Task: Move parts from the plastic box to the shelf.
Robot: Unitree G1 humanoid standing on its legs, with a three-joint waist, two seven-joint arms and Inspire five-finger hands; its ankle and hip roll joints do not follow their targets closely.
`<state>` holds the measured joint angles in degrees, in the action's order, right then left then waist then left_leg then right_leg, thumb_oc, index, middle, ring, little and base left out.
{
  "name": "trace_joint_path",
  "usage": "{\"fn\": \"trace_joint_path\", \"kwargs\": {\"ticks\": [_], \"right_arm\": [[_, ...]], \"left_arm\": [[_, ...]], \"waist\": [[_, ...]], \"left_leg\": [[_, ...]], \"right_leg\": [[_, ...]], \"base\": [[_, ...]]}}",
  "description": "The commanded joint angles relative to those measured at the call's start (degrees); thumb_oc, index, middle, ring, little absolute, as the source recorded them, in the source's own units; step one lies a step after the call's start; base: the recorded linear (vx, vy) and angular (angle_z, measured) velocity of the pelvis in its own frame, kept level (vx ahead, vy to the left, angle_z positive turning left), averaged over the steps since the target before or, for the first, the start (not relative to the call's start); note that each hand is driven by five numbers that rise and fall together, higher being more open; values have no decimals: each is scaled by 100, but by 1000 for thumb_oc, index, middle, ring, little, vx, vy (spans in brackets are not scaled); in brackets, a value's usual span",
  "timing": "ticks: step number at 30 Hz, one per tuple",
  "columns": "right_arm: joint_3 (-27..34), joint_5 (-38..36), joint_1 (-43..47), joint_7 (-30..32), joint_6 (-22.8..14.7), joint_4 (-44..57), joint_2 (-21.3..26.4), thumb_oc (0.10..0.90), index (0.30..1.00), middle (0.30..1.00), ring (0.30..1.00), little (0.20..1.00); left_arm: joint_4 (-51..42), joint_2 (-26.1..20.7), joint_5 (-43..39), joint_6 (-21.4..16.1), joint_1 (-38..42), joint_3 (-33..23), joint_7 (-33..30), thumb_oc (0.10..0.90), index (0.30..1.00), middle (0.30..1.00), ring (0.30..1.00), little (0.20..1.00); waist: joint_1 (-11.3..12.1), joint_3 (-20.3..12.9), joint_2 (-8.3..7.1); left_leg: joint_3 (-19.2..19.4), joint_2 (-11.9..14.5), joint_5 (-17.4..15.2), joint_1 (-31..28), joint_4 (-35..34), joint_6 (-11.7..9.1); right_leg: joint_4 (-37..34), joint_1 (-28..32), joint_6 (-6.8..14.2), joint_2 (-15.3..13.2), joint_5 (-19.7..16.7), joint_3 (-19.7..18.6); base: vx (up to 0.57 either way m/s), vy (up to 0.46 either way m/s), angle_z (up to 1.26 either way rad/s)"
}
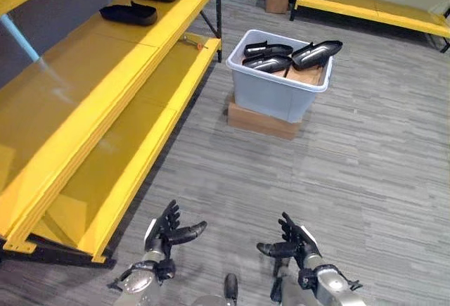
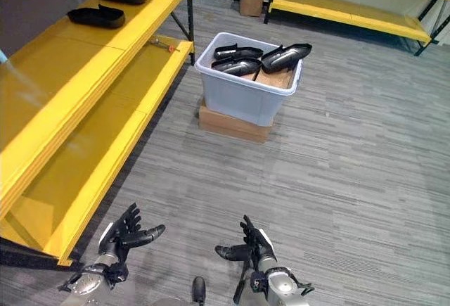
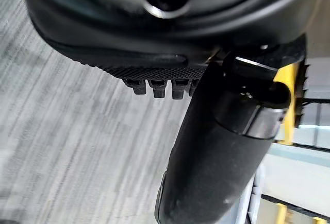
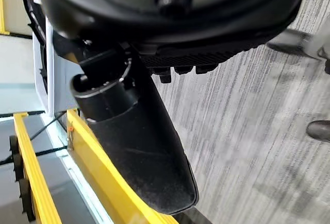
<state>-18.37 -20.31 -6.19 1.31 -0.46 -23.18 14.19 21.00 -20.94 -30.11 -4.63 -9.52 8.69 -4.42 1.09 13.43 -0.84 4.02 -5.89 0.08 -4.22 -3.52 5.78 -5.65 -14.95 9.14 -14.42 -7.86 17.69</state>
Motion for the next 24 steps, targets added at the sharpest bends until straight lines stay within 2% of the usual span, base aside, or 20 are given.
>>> {"fn": "trace_joint_path", "kwargs": {"ticks": [1,2,4,5,6,8,9,11,12,13,15,16,17,18,21,22,24], "right_arm": [[151,100,332,43,-375,470,106,900,1000,1000,1000,1000],[174,71,271,45,-386,423,101,900,1000,1000,1000,1000],[224,-48,250,17,-428,462,165,900,1000,1000,1000,1000],[183,-122,217,-10,-483,451,210,900,1000,1000,1000,1000],[152,-168,225,-11,-507,402,231,900,1000,1000,1000,1000],[114,-306,284,43,-537,362,270,900,1000,1000,1000,1000],[115,-306,287,43,-537,361,266,900,1000,1000,1000,1000],[130,-268,296,38,-549,459,414,900,1000,1000,1000,1000],[189,-307,338,113,-543,421,443,900,1000,1000,1000,1000],[189,-307,338,113,-543,421,443,900,1000,1000,1000,1000],[248,-295,312,144,-583,451,463,900,1000,1000,1000,1000],[269,-256,281,157,-590,447,452,900,1000,1000,1000,1000],[277,-226,263,161,-591,441,440,900,1000,1000,1000,1000],[284,-170,252,188,-607,382,438,900,1000,1000,1000,1000],[263,-62,246,144,-599,377,451,900,1000,1000,1000,1000],[233,-27,207,53,-548,350,382,900,1000,1000,1000,1000],[251,-51,191,26,-547,355,332,900,1000,1000,1000,1000]], "left_arm": [[-734,-81,269,-418,296,-50,115,900,1000,1000,1000,1000],[-722,-6,307,-423,287,-9,133,900,1000,1000,1000,1000],[-796,-21,289,-411,244,-57,139,900,1000,1000,1000,1000],[-798,-29,239,-441,207,-72,172,900,1000,1000,1000,1000],[-796,-27,214,-451,199,-73,159,900,1000,1000,1000,1000],[-836,-17,64,-447,157,-128,89,900,1000,1000,1000,1000],[-837,-21,64,-446,160,-130,89,900,1000,1000,1000,1000],[-908,-20,4,-448,114,-150,97,900,1000,1000,1000,1000],[-907,-28,-30,-442,126,-114,82,900,1000,1000,1000,1000],[-907,-28,-30,-442,126,-114,82,900,1000,1000,1000,1000],[-951,-88,-17,-450,33,-83,123,900,1000,1000,1000,1000],[-937,-90,30,-454,10,-72,115,900,1000,1000,1000,1000],[-919,-100,74,-450,12,-64,105,900,1000,1000,1000,1000],[-894,-93,144,-449,3,-59,98,900,1000,1000,1000,1000],[-881,-92,234,-458,-15,-125,101,900,1000,1000,1000,1000],[-850,-98,193,-475,-11,-168,119,900,1000,1000,1000,1000],[-854,-131,187,-486,12,-145,117,900,1000,1000,1000,1000]], "waist": [[-28,-137,-122],[-71,-281,-157],[-158,-427,-125],[-169,-442,-97],[-143,-416,-110],[19,-238,-174],[-8,-261,-192],[243,22,-300],[340,97,-346],[340,97,-346],[407,87,-387],[438,65,-338],[463,42,-286],[495,23,-254],[591,-22,-200],[581,-179,-221],[566,-197,-259]], "left_leg": [[-344,728,-586,-443,-55,-642],[-354,813,-693,-585,-64,-707],[-452,1122,-901,-642,412,-836],[-423,1345,-758,-469,1171,-973],[-440,1396,-561,-231,1749,-1008],[-657,1335,-77,494,3368,-987],[-682,1311,-61,548,3383,-981],[-911,1068,103,1287,4416,-835],[-762,1072,-95,1769,3968,-811],[-762,1072,-95,1769,3968,-811],[-422,1322,-84,1949,2529,-857],[-343,1411,280,1953,1718,-931],[-393,1421,581,1978,1193,-967],[-474,1404,769,2017,698,-1014],[-856,1314,1010,1895,98,-1171],[-884,1317,1089,1666,19,-1126],[-817,1261,1013,1673,197,-1084]], "right_leg": [[158,494,206,208,-110,-61],[187,613,148,257,-163,51],[525,674,-24,483,146,148],[619,820,-228,719,429,166],[609,951,-339,830,542,145],[545,1208,-567,1011,689,33],[543,1178,-565,987,680,55],[373,1517,-735,1108,886,-62],[296,1657,-720,1085,971,-66],[296,1657,-720,1085,971,-66],[219,1849,-683,1127,1128,-78],[190,1952,-665,1191,1189,-85],[168,2024,-666,1258,1231,-93],[149,2117,-647,1300,1315,-111],[197,2284,-631,1369,1496,-271],[291,2427,-579,1341,1586,-348],[336,2485,-543,1249,1600,-335]], "base": [[624,-211,24],[659,-266,65],[647,-318,78],[435,-293,29],[341,-272,1],[159,-180,-32],[105,-131,-59],[197,-134,-76],[204,-89,-51],[267,15,-26],[313,87,-15],[309,145,-17],[309,164,-11],[278,148,-2],[337,217,-34],[360,259,-71],[264,231,-31]]}}
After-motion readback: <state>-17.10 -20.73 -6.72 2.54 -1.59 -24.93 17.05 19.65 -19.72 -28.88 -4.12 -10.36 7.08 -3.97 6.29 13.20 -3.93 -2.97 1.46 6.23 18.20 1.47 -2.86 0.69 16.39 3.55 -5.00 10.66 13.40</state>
